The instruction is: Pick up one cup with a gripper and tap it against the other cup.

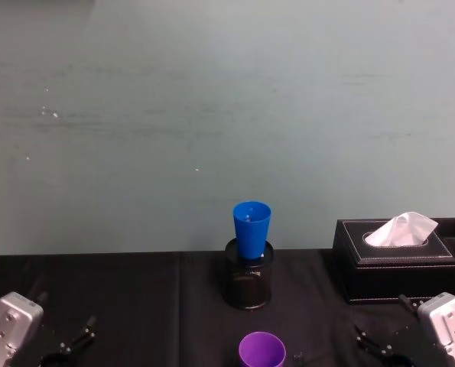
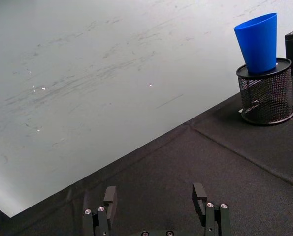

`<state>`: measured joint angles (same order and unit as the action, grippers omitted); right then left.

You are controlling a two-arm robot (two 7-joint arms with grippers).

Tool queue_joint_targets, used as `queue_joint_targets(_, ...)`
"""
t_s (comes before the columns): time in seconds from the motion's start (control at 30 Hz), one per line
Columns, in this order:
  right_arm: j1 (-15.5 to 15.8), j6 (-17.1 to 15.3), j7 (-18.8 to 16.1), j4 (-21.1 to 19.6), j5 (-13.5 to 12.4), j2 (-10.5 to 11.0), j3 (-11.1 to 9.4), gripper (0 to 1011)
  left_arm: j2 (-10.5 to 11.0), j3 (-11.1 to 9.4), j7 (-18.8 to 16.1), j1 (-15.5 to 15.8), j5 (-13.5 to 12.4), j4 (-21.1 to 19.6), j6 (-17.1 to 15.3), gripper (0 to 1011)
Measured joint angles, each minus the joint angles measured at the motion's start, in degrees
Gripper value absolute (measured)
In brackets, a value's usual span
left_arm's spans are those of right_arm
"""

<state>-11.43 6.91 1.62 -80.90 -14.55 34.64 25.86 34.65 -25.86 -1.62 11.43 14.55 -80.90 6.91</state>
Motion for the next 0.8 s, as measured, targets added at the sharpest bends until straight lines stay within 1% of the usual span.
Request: queue_joint_targets(0.8,0.0,0.0,0.0,0.0,0.0,0.0,0.0,1003,0.0,0.0,0.0,0.0,0.0,0.0,0.0,1000)
